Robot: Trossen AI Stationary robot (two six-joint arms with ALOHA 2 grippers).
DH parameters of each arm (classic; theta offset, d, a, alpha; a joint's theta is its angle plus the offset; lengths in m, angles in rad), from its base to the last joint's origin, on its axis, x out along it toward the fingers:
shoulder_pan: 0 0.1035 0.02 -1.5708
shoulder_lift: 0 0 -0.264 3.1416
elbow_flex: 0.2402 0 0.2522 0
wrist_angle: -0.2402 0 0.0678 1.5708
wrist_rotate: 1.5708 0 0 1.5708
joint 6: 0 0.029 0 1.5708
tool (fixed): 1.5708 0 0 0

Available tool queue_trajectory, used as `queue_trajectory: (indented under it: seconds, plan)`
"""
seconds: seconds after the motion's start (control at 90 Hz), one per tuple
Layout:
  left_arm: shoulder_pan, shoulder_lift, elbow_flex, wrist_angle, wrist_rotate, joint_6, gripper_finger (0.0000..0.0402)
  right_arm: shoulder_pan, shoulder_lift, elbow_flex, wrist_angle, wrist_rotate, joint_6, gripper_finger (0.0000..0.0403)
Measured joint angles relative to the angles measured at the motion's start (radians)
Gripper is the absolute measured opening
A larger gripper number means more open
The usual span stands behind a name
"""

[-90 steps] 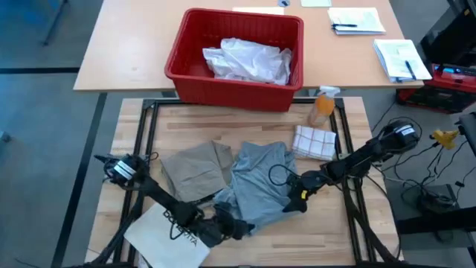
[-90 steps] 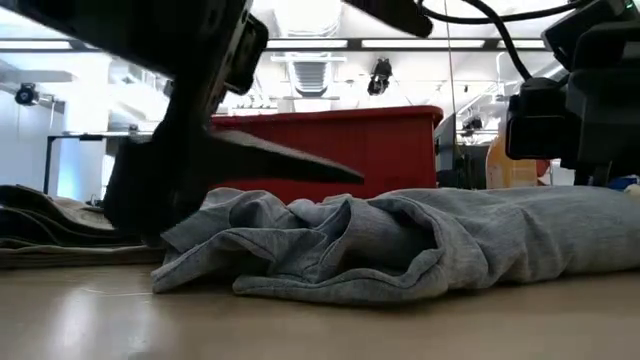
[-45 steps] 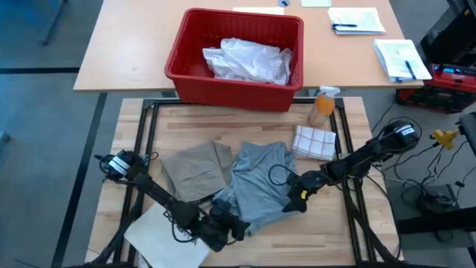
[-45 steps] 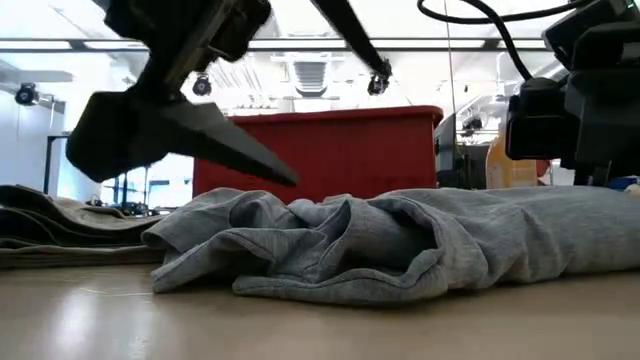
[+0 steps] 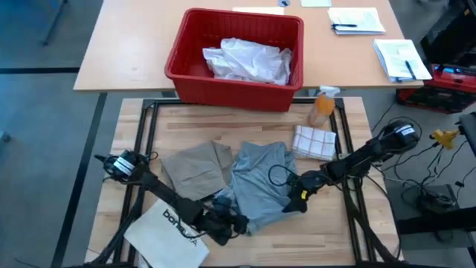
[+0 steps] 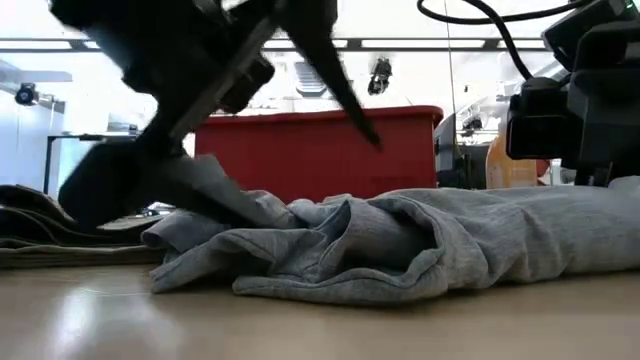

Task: Fold laundry
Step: Fold the gray shirt

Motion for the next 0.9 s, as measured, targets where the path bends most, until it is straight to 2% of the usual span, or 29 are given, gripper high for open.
queue_trajectory:
  seconds: [0.289,0.467,0.644,0.9]
  plan:
    - [0.009,0.000,0.000,0.006,-0.003,-0.002,0.0316,0.000,0.000,0.000,-0.001,0.000,-0.002,0.0343]
    - [0.033,0.024,0.000,0.015,0.056,0.018,0.0316,0.001,0.000,0.000,-0.003,-0.001,-0.010,0.0343]
    - [0.056,0.043,0.000,0.150,0.068,0.072,0.0316,0.001,0.000,0.000,-0.005,-0.001,-0.015,0.0343]
    - [0.075,0.105,0.004,0.243,0.140,0.074,0.0316,0.000,0.000,0.000,-0.005,0.000,-0.020,0.0343]
